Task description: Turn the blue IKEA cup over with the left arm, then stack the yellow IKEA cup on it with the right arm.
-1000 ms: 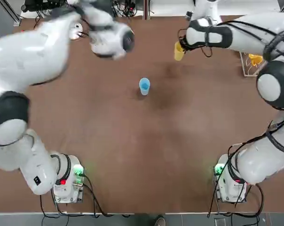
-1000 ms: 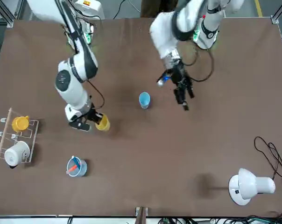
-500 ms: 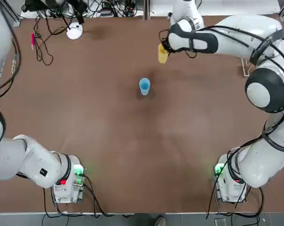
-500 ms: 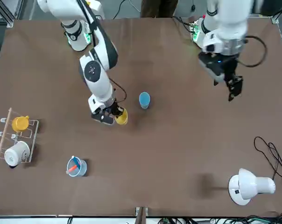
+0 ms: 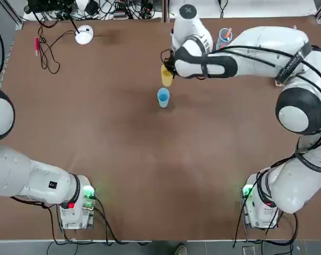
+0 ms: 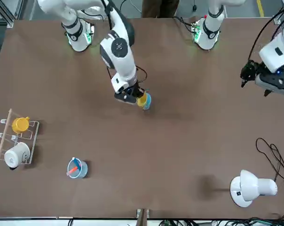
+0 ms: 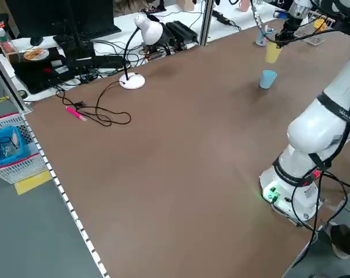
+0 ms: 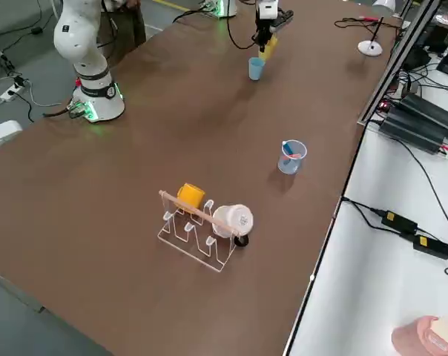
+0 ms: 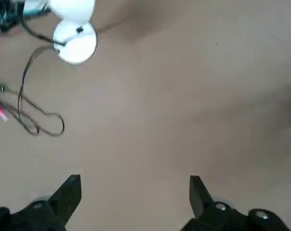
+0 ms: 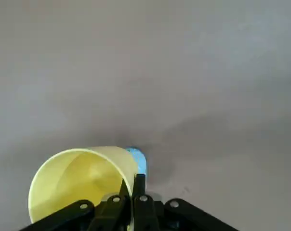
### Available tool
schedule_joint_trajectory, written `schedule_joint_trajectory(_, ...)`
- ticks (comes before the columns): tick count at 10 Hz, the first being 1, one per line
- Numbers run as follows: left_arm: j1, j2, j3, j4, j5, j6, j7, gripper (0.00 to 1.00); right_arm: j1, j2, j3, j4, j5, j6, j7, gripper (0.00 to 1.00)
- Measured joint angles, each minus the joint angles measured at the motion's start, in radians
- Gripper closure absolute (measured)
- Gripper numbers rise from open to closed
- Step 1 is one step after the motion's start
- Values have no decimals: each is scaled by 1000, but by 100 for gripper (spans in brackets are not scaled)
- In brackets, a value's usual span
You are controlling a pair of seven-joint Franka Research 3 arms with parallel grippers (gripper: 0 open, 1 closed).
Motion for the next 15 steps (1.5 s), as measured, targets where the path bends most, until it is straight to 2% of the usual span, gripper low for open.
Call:
schedule_joint_trajectory(3,93,-8,2,28,-29,-18,-22,1,2,25,42,-4,-43,-1,69,96)
schedule_joint_trajectory(6,136,-9,2,66,-31,-34,-26,1,3,38,76,-10,-67,-1,105,96)
schedule_joint_trajectory(11,136,-7,-7,72,-34,-35,-92,1,-2,60,82,-11,-104,1,137,96)
schedule_joint_trajectory(15,132,-6,-13,72,-92,-43,-106,1,-14,63,82,-10,-112,6,137,96)
